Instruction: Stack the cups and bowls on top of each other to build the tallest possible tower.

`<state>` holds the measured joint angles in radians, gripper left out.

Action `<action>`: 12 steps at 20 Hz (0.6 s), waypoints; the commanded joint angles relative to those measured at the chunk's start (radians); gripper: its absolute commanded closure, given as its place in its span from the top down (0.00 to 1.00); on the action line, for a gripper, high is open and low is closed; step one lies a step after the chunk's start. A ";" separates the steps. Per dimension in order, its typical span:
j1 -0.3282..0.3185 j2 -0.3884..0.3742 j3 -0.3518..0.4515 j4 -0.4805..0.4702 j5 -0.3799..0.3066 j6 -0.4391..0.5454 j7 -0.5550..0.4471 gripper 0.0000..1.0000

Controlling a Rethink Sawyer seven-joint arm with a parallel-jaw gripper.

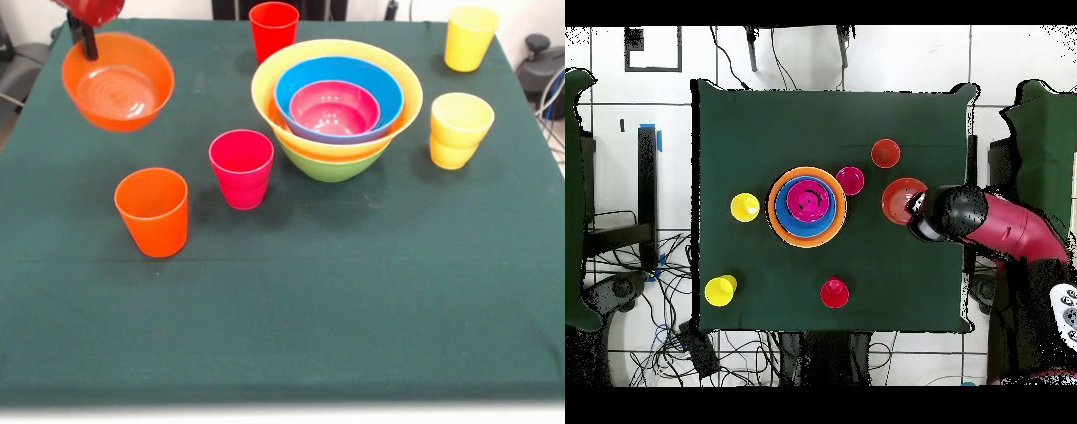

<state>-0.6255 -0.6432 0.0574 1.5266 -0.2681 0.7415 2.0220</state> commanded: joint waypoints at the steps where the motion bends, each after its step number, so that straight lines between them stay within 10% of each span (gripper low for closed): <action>1: 0.044 -0.076 0.060 0.070 0.044 0.139 -0.010 0.00; 12: 0.118 -0.109 0.033 0.033 0.082 0.233 0.071 0.00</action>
<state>-0.5707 -0.7433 0.0548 1.5402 -0.2076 0.8695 2.0220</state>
